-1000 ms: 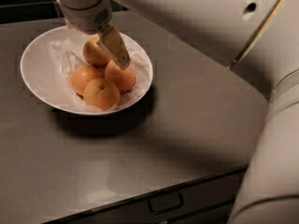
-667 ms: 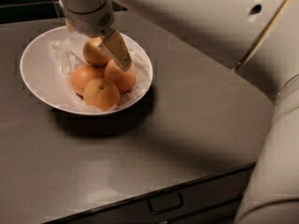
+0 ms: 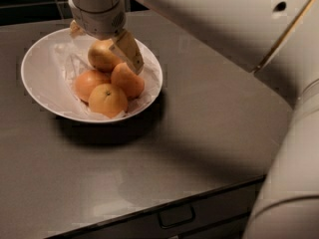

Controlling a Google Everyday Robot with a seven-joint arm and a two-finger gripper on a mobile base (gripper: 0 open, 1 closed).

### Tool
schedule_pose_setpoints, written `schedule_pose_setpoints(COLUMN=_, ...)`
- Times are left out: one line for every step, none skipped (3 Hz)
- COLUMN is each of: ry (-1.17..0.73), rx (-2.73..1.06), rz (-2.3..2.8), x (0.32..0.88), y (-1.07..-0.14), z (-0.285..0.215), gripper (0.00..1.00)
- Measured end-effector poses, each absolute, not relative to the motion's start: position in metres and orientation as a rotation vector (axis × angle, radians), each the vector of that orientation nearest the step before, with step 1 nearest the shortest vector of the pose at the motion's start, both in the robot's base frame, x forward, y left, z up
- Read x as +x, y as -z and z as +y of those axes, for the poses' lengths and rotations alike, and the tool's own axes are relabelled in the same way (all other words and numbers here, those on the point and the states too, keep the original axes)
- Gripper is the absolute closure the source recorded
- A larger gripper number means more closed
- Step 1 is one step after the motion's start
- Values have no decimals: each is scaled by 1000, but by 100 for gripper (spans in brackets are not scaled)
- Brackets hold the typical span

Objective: Pick orange from white bowl

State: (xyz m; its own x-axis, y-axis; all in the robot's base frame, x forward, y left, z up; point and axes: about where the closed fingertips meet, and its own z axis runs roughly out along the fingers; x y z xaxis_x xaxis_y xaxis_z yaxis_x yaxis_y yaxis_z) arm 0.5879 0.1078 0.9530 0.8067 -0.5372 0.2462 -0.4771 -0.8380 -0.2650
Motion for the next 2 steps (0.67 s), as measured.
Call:
schedule_pose_setpoints(ry=454, rx=-2830, rz=734, x=592, y=-951, z=107, gripper=3)
schedule_pose_setpoints(ry=468, rx=-2845, rz=710, x=596, y=-949, z=108, gripper=3)
